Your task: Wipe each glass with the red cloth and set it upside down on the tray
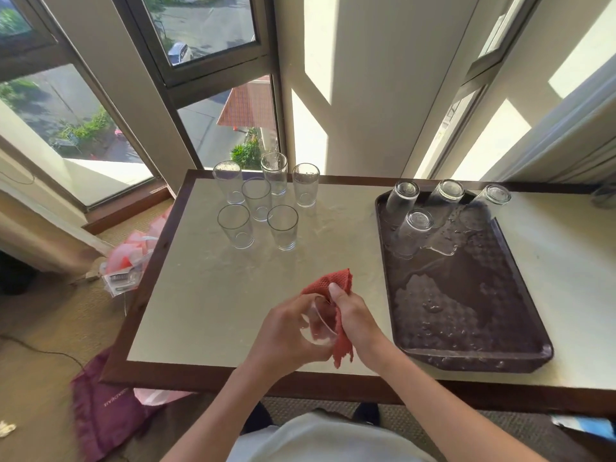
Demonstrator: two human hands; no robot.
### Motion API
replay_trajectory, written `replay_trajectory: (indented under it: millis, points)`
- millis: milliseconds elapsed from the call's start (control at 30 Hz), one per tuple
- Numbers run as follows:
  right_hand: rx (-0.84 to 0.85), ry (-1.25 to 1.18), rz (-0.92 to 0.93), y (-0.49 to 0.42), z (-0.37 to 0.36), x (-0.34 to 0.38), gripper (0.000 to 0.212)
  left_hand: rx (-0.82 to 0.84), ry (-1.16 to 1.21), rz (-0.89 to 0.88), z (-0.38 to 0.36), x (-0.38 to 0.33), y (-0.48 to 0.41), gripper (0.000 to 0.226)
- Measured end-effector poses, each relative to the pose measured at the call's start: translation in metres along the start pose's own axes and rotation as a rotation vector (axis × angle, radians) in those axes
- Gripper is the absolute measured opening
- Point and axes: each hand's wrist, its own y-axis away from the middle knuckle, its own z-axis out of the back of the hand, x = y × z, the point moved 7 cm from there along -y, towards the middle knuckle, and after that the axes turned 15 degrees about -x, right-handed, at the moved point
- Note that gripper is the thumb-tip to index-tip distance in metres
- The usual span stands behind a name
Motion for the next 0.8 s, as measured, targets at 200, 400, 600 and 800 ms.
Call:
replay_trajectory:
  millis: [200,400,600,800]
  points:
    - [-0.254,0.508,0.332,-0.028,0.017,-0.025,0.036,-0.128,0.053,0.296,0.016,0.042,0.001,0.073]
    - [-0.021,0.852,0.366,-0.034,0.022,-0.065,0.061,-0.257,0.14,0.42,0.014,0.05,0.005,0.068]
    - [-0.257,0.23,0.161,-0.008,0.067,-0.034,0.023,-0.202,0.392,0.506,-0.021,0.02,-0.009,0.067]
    - [0.13,-0.615,-0.321,0.019,0.088,-0.028,0.042,-0.114,0.606,0.577,-0.069,-0.013,-0.015,0.074]
